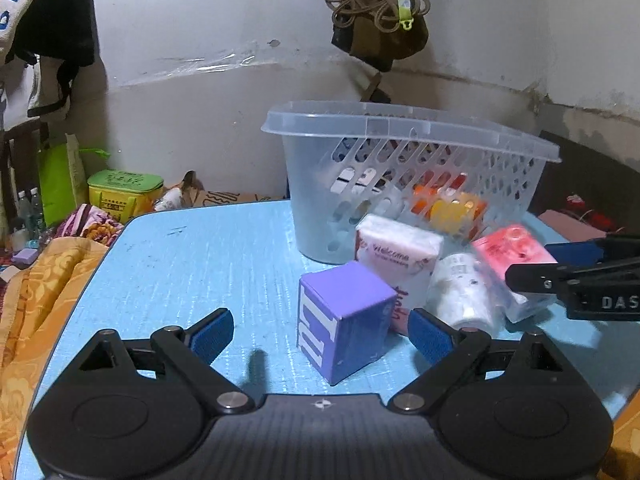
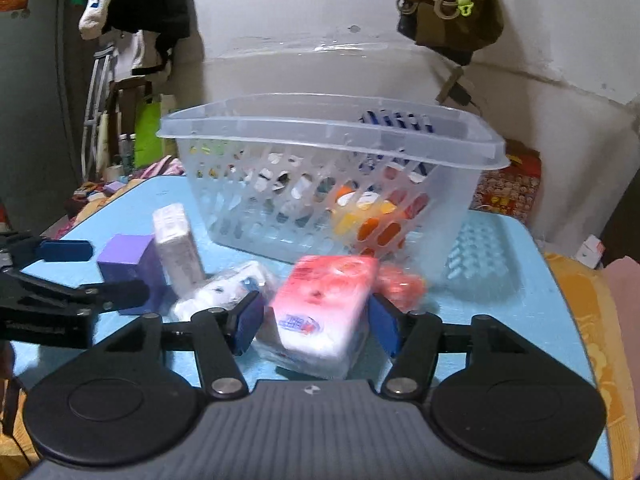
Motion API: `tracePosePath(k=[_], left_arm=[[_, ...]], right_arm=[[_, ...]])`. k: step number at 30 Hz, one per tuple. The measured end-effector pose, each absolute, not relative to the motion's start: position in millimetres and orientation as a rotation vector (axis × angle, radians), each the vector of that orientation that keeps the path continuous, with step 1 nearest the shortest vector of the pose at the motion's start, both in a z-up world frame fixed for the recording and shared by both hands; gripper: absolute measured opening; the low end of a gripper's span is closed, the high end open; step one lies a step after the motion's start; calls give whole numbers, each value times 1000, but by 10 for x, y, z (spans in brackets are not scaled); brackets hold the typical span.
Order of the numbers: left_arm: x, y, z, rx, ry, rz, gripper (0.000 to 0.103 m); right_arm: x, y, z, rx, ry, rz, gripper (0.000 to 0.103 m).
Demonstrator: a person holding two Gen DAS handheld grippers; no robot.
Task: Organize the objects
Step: 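Grasp the purple box with the left tool while the right tool grasps the pink tissue pack, then carry the purple box and pink tissue pack into the basket and release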
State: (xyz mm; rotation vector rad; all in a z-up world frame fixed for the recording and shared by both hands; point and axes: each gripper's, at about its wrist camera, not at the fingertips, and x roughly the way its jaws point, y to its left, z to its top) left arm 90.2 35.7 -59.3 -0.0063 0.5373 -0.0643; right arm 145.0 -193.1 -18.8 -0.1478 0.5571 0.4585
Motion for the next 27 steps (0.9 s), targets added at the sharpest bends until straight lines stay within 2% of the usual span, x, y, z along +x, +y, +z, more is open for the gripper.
tracePosePath(k=[9, 11, 13, 15, 27], left_arm=[[1005, 258, -637, 32, 547, -30, 95], [1022, 246, -648, 40, 558, -25, 87], [1043, 224, -670, 58, 584, -17, 66], [1033, 238, -685, 49, 588, -35, 53], [877, 273, -483, 28, 482, -1, 52]], right_arm=[[1419, -1873, -248, -185, 562, 470, 65], [1402, -1815, -292, -219, 568, 454, 66], [1372, -1792, -306, -238, 558, 447, 64], [1352, -1826, -287, -231, 553, 458, 61], [1289, -2010, -140, -157, 511, 468, 61]])
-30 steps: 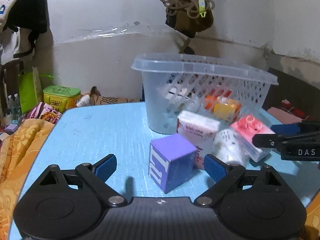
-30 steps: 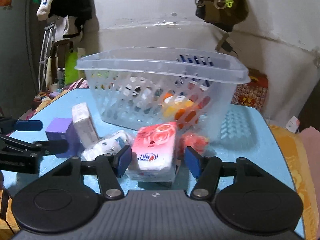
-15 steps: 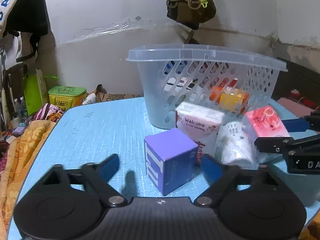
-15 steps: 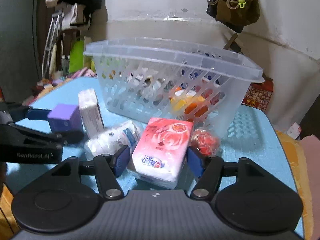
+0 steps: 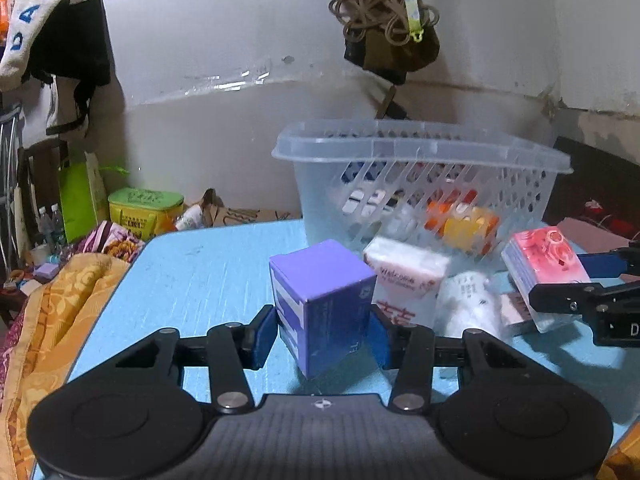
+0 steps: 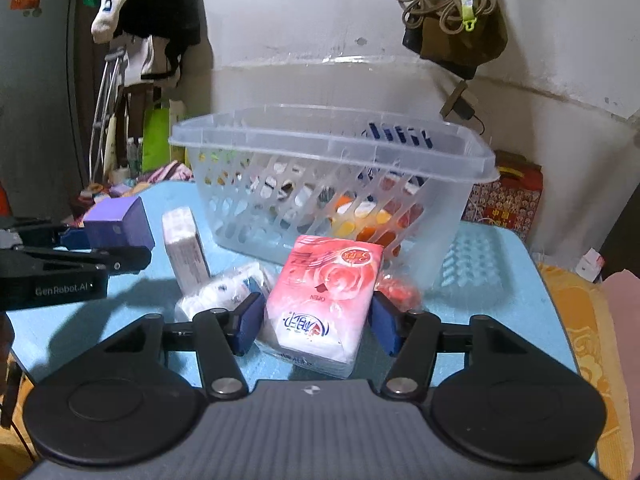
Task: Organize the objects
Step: 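Carry the purple box and pink tissue pack into the basket and release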
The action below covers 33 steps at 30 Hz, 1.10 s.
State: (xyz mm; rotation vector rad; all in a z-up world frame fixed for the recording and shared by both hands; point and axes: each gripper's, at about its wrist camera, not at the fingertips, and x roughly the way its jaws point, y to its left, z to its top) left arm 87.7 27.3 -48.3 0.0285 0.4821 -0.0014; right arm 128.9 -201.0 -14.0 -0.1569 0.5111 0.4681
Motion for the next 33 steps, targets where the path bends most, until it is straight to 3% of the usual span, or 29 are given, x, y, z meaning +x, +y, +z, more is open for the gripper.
tracePosePath(k=[23, 33], left_arm=[[430, 73, 148, 13, 291, -60, 52], [443, 92, 181, -22, 311, -98, 52]], right_arm=[[908, -2490, 250, -64, 421, 477, 60], [908, -2544, 218, -35, 430, 504, 60]])
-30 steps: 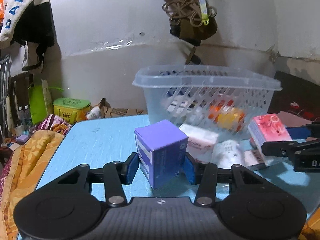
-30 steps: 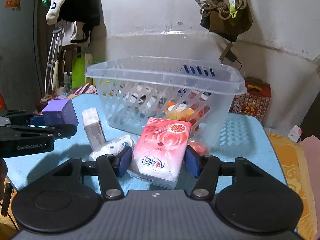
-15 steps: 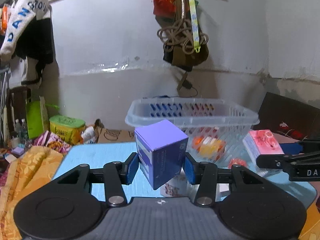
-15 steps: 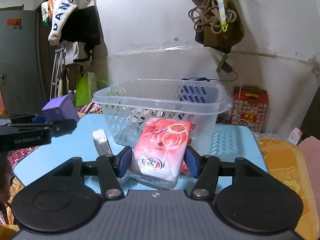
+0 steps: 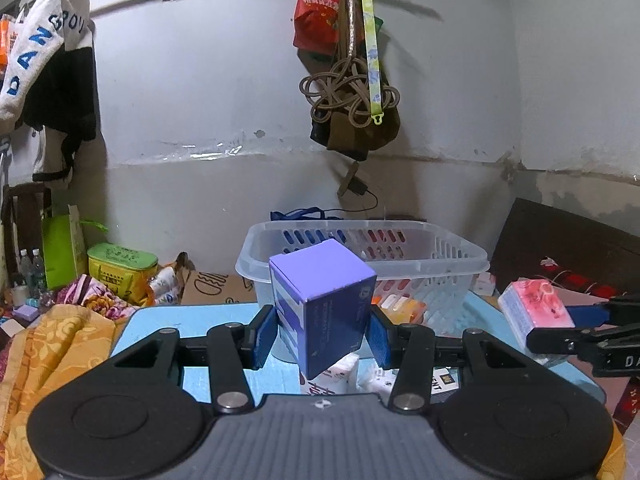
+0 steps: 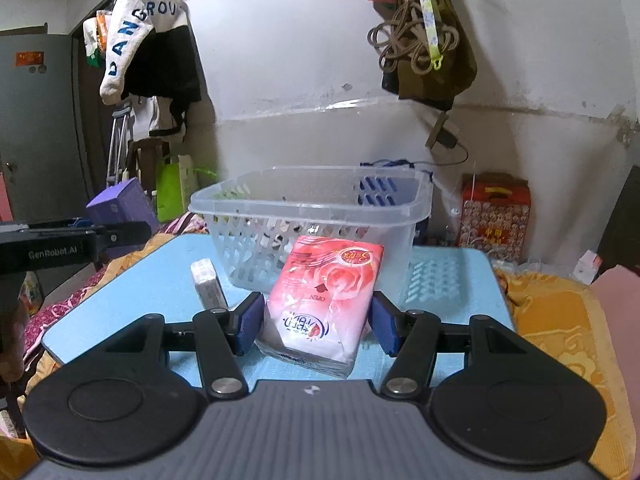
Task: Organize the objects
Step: 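Carry the purple box and pink tissue pack into the basket and release, then grasp the white Welcome tissue pack with the left tool while the right tool grasps the red wrapped ball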
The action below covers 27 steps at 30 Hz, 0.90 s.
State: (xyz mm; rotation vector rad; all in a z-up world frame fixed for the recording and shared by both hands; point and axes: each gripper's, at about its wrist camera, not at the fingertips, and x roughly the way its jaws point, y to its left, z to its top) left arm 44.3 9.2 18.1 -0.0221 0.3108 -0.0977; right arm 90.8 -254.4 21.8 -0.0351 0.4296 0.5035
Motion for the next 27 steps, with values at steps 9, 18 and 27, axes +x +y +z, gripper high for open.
tracePosePath(k=[9, 18, 27], left_arm=[[746, 132, 423, -82, 318, -127, 52], [1854, 80, 676, -149, 398, -112, 52], [1991, 145, 447, -162, 369, -42, 103]], right_arm=[[1241, -2517, 485, -21, 350, 502, 60], [2265, -2047, 624, -96, 396, 485, 61], [2172, -2102, 519, -60, 284, 414, 103]])
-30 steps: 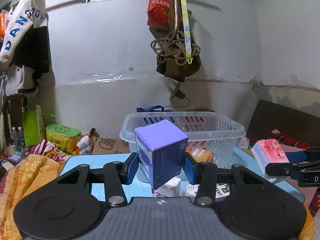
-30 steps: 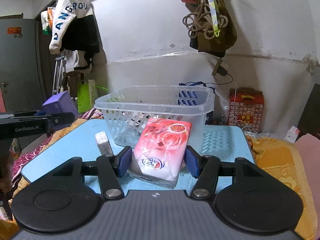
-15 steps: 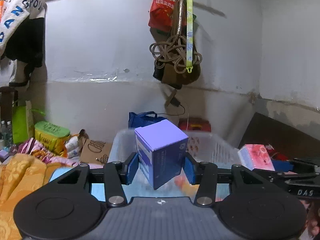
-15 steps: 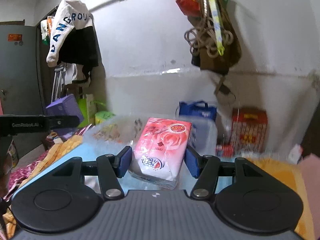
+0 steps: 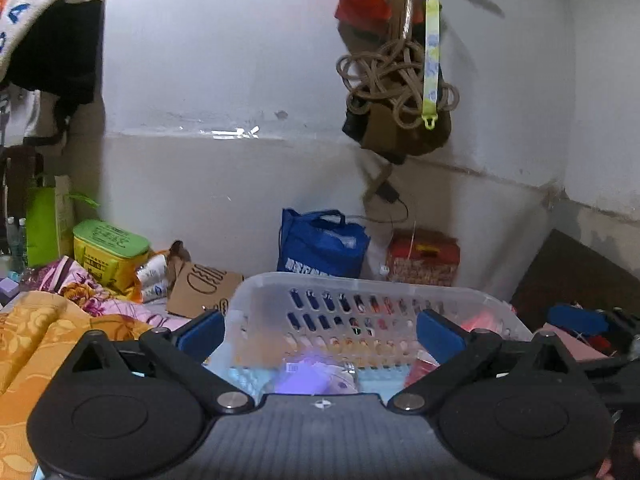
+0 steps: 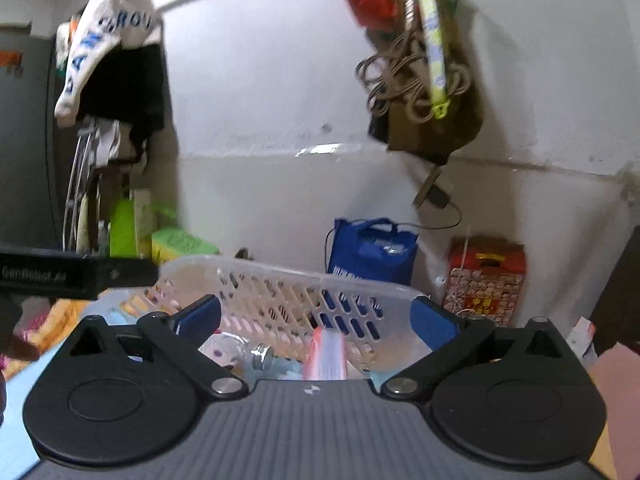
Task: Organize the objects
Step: 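Grasp the white Welcome tissue pack with the left tool while the right tool grasps the red wrapped ball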
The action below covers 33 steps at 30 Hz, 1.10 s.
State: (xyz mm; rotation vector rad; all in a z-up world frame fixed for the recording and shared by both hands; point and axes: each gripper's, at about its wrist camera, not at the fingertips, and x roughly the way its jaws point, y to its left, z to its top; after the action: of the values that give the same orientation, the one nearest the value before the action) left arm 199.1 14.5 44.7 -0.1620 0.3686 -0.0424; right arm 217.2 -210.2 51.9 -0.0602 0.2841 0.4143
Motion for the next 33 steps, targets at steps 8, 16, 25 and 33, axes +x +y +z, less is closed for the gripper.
tracePosePath(k=[8, 16, 25, 33], left_arm=[[1306, 225, 150, -184, 359, -126, 103], [1323, 49, -320, -107, 477, -133, 103], [1335, 127, -558, -94, 519, -73, 100], [1384, 90, -676, -71, 539, -88, 88]], right_arm=[[1551, -2419, 166, 82, 371, 395, 103], [1749, -2360, -213, -6, 559, 357, 92], [1874, -2350, -393, 29, 576, 351, 81], [1909, -2323, -453, 10, 587, 363, 70]])
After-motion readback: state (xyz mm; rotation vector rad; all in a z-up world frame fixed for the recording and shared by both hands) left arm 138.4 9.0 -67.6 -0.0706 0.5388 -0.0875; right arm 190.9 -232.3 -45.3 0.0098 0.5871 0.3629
